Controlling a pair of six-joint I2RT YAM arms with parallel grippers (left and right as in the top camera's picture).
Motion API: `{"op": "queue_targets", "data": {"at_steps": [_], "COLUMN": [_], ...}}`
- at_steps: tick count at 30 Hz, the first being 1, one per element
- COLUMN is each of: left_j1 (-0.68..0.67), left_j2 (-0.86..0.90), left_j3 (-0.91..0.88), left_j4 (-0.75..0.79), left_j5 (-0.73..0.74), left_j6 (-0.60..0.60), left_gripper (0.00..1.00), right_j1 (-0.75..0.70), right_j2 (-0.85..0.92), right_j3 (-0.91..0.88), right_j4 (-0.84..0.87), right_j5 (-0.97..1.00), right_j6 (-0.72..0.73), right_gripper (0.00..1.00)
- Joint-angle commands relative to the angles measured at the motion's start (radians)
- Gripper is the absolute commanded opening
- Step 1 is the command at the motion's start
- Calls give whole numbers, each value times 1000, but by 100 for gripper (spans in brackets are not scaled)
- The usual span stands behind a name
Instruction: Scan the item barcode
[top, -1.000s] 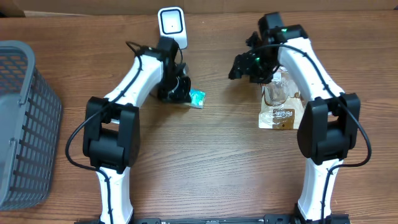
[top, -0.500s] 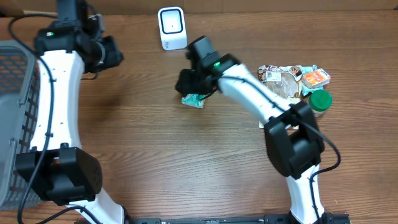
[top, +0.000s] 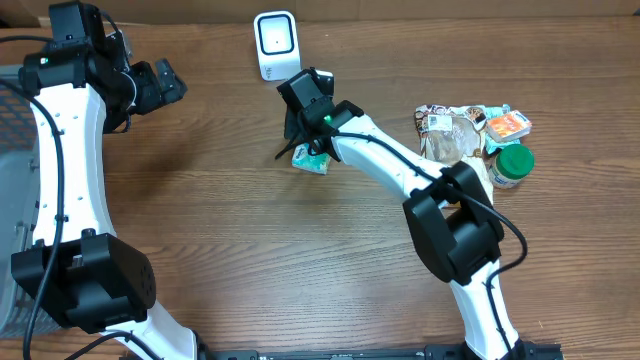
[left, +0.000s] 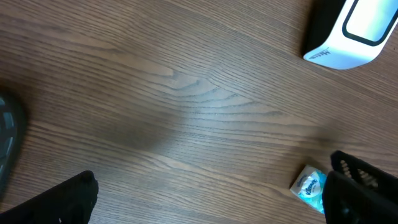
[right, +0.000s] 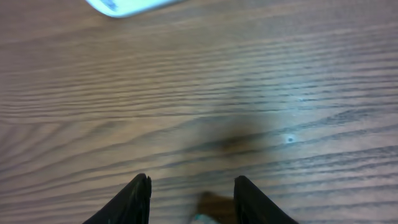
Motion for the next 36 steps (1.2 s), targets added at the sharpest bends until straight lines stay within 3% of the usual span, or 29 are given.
{"op": "queue_targets", "data": {"at_steps": [1, 8, 12, 19, 24, 28, 36], "left_j1": [-2, -2, -2, -2, -2, -2, -2], "left_j2": [11, 11, 11, 11, 11, 11, 11], "left_j3": [3, 3, 3, 3, 3, 3, 3], "left_j4": [0, 0, 0, 0, 0, 0, 0], "left_j5": [-2, -2, -2, -3, -2, -3, -2], "left_j6": [10, 10, 10, 10, 10, 10, 10], "left_gripper": [100, 99, 99, 99, 100, 100, 100], "right_j1": [2, 4, 4, -24, -84, -159, -202], "right_j2": [23, 28, 28, -28, -80, -79, -40], "right_j3": [-5, -5, -3, 91, 115, 100, 98], "right_j4": [10, -61, -229, -524, -706, -708, -658], "right_j5": [-40, -395, -478, -398, -219, -218, -212], "right_j6": [1, -181, -237, -334, -168, -144, -473], "right_gripper": [41, 41, 41, 40, 41, 41, 41]}}
